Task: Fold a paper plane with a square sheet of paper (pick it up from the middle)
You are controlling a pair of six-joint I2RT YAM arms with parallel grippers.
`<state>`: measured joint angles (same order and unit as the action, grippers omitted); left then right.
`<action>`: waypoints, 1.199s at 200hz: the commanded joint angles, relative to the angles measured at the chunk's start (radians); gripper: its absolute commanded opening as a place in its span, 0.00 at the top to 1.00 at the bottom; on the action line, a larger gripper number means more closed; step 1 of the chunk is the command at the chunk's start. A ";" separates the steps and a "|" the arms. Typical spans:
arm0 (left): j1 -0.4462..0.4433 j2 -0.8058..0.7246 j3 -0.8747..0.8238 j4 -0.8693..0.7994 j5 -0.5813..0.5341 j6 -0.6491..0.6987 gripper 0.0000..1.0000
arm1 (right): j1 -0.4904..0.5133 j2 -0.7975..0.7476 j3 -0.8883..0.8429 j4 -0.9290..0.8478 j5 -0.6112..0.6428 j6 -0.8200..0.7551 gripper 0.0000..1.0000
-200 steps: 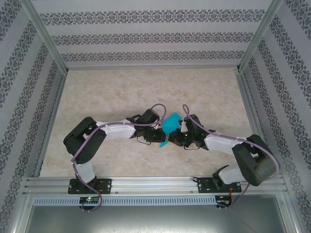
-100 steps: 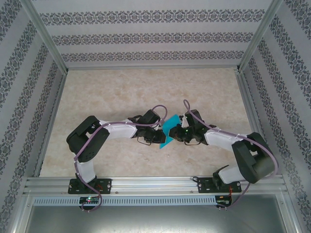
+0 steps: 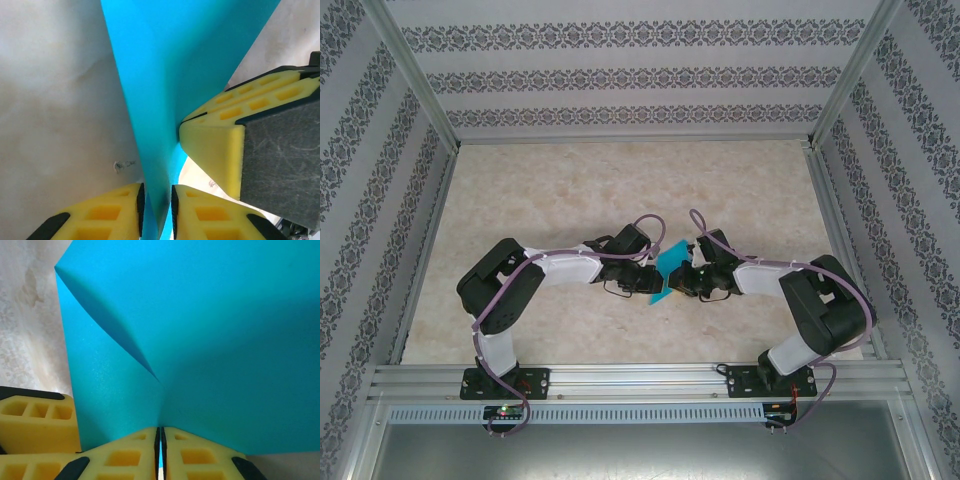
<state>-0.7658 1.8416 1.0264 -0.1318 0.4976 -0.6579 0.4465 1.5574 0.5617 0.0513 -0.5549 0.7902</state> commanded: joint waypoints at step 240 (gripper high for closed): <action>-0.048 0.080 0.146 -0.263 -0.110 0.191 0.86 | -0.028 0.010 -0.017 0.034 -0.028 -0.036 0.89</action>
<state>-0.7822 1.9038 1.1416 -0.3363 0.4324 -0.5224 0.4271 1.5578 0.5541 0.0647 -0.5701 0.7593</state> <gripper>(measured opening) 0.143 0.110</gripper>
